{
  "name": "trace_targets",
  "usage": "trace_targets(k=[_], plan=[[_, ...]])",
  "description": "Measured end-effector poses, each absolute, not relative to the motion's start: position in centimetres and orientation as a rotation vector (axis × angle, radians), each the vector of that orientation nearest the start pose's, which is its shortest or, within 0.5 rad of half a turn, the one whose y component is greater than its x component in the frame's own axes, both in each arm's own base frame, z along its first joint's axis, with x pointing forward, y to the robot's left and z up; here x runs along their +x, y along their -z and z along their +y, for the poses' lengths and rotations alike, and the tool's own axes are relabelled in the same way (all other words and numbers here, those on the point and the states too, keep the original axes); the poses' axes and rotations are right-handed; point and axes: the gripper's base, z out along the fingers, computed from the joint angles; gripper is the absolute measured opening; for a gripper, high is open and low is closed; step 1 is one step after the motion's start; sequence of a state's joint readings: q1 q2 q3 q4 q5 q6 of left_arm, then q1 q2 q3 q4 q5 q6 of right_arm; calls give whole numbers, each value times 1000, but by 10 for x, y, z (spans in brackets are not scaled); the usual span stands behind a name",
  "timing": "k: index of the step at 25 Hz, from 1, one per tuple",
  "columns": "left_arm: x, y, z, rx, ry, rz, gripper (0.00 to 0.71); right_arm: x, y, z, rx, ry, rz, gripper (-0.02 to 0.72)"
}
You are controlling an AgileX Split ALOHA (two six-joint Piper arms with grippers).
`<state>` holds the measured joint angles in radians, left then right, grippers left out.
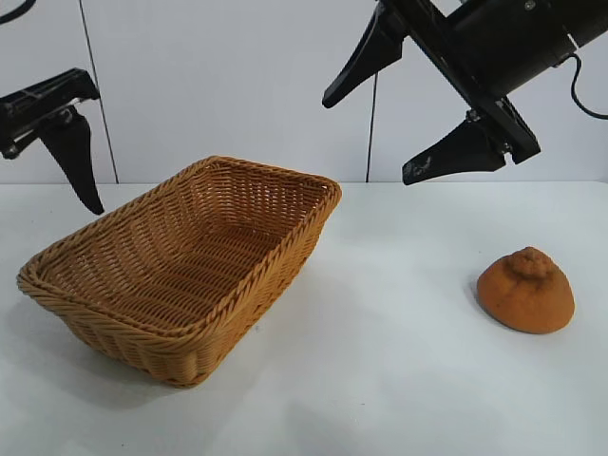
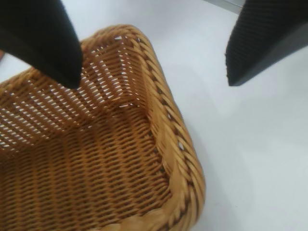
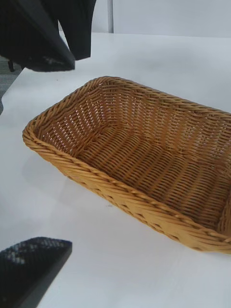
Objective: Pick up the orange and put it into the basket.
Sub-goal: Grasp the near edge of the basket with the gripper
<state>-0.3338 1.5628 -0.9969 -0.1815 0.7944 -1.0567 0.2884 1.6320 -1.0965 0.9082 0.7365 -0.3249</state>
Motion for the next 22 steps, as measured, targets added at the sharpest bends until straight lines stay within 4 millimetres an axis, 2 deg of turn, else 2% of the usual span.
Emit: trace_targets(k=[5, 13, 22], plan=[[281, -204, -115, -1282, 401, 2694, 581, 308, -251, 142, -45, -985, 2602, 641], [292, -179, -119, -1319, 394, 2670, 581, 308, -250, 142, -44, -982, 2600, 641], [305, -124, -123, -1373, 301, 2708, 581, 308, -251, 142, -44, -981, 2599, 641]])
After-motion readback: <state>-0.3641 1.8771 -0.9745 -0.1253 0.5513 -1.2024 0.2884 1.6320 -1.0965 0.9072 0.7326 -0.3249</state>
